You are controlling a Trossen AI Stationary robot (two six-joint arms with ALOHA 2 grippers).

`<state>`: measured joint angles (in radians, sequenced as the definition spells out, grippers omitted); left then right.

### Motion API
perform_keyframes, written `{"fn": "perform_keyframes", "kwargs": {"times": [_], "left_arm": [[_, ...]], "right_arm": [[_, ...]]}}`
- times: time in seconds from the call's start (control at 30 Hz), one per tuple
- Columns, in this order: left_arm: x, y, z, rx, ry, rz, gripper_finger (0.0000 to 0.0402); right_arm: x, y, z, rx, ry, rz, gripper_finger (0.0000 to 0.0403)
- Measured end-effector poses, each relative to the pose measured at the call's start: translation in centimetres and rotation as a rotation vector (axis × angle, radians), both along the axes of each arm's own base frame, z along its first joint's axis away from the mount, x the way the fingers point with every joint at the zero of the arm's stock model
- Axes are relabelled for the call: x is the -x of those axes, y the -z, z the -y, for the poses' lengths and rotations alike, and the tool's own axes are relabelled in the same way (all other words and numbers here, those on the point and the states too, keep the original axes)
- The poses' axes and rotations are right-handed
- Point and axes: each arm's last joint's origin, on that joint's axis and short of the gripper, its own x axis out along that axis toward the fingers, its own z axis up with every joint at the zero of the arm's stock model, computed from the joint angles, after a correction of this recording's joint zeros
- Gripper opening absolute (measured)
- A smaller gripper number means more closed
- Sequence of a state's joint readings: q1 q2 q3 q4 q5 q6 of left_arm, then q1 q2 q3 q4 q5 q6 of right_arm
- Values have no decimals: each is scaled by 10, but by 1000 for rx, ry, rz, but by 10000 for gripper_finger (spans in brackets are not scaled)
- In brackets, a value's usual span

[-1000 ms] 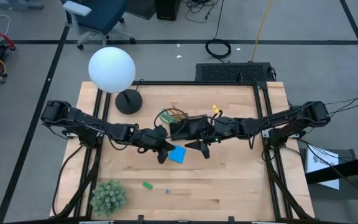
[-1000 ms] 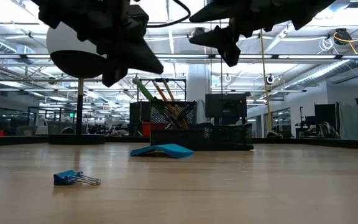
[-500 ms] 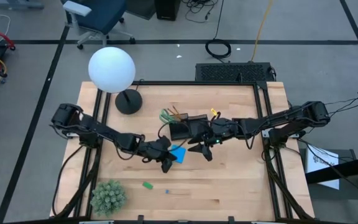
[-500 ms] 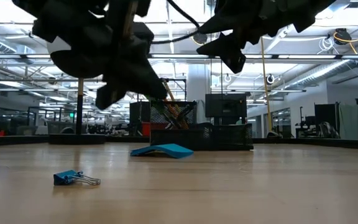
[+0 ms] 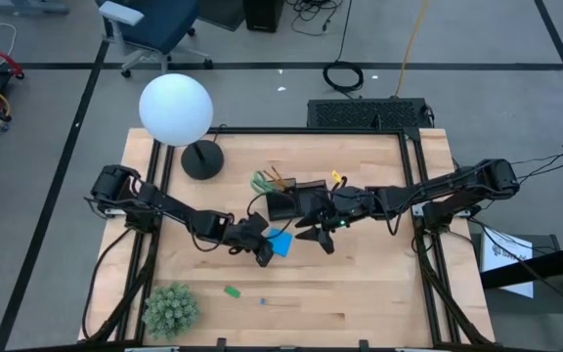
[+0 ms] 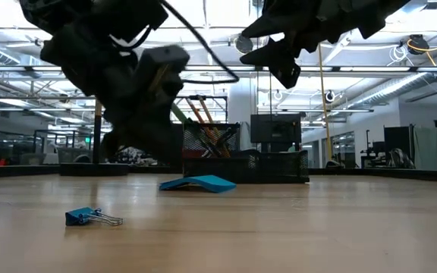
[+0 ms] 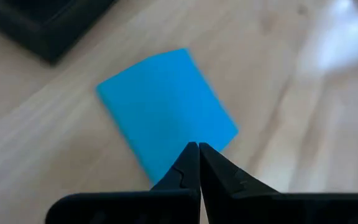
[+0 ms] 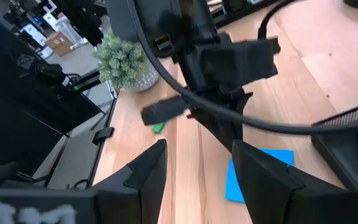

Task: Pick and place office supplies into organizer
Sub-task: Put the blue sticky notes into the black desk organizer

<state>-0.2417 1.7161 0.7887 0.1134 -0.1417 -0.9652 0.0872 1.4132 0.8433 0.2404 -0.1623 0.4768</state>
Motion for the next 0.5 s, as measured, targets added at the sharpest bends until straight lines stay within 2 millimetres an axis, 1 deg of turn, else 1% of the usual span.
{"fn": "perform_keyframes", "kwargs": {"times": [0.17,0.37,0.5], "left_arm": [[7,6,-2,-27,-29,-94,1],[7,6,-2,-39,-15,-90,0],[3,3,0,-18,-13,-39,0]], "right_arm": [[-1,-3,0,-4,0,32,171],[-1,-3,0,-4,0,36,171],[-1,-3,0,-4,1,36,171]]}}
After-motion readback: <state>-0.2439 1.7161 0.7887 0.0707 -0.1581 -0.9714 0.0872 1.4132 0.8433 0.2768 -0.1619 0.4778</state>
